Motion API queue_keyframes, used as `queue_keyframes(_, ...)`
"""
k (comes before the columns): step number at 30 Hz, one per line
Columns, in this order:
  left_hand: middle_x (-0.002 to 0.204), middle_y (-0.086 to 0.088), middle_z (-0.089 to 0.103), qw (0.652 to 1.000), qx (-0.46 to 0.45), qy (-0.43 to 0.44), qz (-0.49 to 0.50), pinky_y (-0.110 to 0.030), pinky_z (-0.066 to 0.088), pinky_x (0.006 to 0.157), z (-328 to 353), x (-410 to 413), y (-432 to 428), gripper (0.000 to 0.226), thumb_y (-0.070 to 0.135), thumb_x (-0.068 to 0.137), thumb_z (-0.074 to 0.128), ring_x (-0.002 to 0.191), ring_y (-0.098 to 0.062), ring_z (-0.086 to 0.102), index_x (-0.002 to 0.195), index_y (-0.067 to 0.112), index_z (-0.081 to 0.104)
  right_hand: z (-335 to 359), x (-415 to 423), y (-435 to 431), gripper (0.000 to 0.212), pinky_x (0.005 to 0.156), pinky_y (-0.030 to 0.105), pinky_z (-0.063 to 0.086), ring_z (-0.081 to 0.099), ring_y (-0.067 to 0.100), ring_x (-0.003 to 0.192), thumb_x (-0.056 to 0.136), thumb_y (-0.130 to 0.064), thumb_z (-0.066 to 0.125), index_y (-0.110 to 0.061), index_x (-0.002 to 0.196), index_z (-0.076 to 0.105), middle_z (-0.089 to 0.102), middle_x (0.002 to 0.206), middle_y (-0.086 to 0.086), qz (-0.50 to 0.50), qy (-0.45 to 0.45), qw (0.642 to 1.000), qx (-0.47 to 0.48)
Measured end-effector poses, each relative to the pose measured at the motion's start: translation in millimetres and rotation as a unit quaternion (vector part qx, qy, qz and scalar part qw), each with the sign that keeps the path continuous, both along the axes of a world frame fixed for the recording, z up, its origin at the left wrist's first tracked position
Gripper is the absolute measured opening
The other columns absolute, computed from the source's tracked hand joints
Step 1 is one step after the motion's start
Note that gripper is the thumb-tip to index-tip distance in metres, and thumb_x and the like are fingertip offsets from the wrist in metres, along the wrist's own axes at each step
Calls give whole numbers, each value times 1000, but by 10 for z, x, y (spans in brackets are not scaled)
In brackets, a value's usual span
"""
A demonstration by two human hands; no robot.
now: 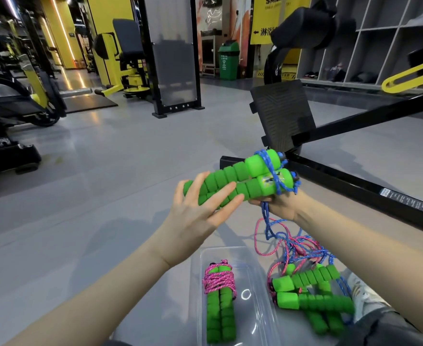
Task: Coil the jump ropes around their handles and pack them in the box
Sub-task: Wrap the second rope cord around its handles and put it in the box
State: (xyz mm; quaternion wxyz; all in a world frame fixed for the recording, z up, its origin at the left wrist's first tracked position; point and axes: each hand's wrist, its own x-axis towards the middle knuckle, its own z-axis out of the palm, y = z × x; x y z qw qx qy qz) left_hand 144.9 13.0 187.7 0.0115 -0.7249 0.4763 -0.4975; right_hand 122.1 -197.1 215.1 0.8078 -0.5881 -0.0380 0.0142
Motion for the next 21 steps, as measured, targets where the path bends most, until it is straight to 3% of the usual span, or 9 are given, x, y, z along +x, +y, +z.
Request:
queue_keyframes(1, 139, -3, 40, 1000, 0, 2, 20, -49, 41, 77, -21, 46, 40, 53, -1, 96, 13, 113, -47, 42, 136, 19, 40, -20, -17, 1, 27, 49, 22, 28, 35, 5, 40, 81, -12, 57, -24, 58, 63, 47, 51, -6, 17, -23, 999, -15)
queue_keyframes(3, 138, -3, 40, 998, -6, -4, 61, -47, 40, 76, -43, 138, 129, 57, -5, 89, 18, 112, -46, 42, 136, 19, 40, -87, 38, 55, 34, 53, 26, 19, 20, 6, 37, 94, -8, 37, -19, 65, 52, 36, 47, -4, -20, 8, 998, -57)
queue_keyframes(7, 131, -7, 55, 994, 1, -6, 108, -46, 42, 71, -47, 270, 309, 57, -4, 89, 13, 106, -49, 52, 130, 16, 47, -105, 7, 91, 20, 48, 24, 32, 26, 13, 38, 100, -17, 38, -10, 102, 56, 47, 58, 7, 9, 55, 983, -173)
queue_keyframes(12, 125, -9, 61, 988, 58, 13, 143, -48, 44, 68, -94, 311, 422, 66, -5, 68, 30, 100, -51, 56, 129, 14, 45, 41, -44, 79, 23, 52, 25, 46, 43, 12, 37, 98, -13, 44, 2, 113, 52, 52, 51, 1, 136, 55, 916, -373)
queue_keyframes(15, 129, -9, 51, 982, 103, 16, 155, -49, 42, 70, -147, 358, 476, 72, -3, 63, 33, 104, -50, 50, 132, 15, 43, 237, -75, 19, 25, 59, 27, 49, 46, 13, 40, 95, -16, 52, 5, 108, 56, 49, 45, 2, 181, 13, 870, -458)
queue_keyframes(17, 131, -9, 46, 980, 130, 11, 150, -50, 42, 72, -180, 353, 510, 71, -1, 65, 33, 107, -49, 46, 133, 15, 43, 371, -81, -6, 26, 55, 25, 47, 42, 11, 40, 93, -20, 57, 4, 99, 61, 44, 46, 0, 169, -10, 848, -503)
queue_keyframes(19, 132, -9, 44, 980, 148, 4, 131, -53, 43, 73, -192, 327, 505, 66, 0, 71, 32, 108, -50, 47, 134, 15, 42, 459, -58, -36, 25, 51, 22, 39, 40, 8, 44, 88, -29, 62, -4, 85, 68, 44, 49, -7, 133, -42, 828, -543)
queue_keyframes(21, 133, -8, 45, 982, 161, -10, 95, -55, 45, 75, -207, 290, 459, 55, 2, 84, 30, 108, -51, 50, 136, 15, 42, 493, -33, -52, 34, 55, 27, 32, 38, 12, 54, 81, -42, 67, -10, 71, 69, 45, 54, -1, 97, -86, 819, -560)
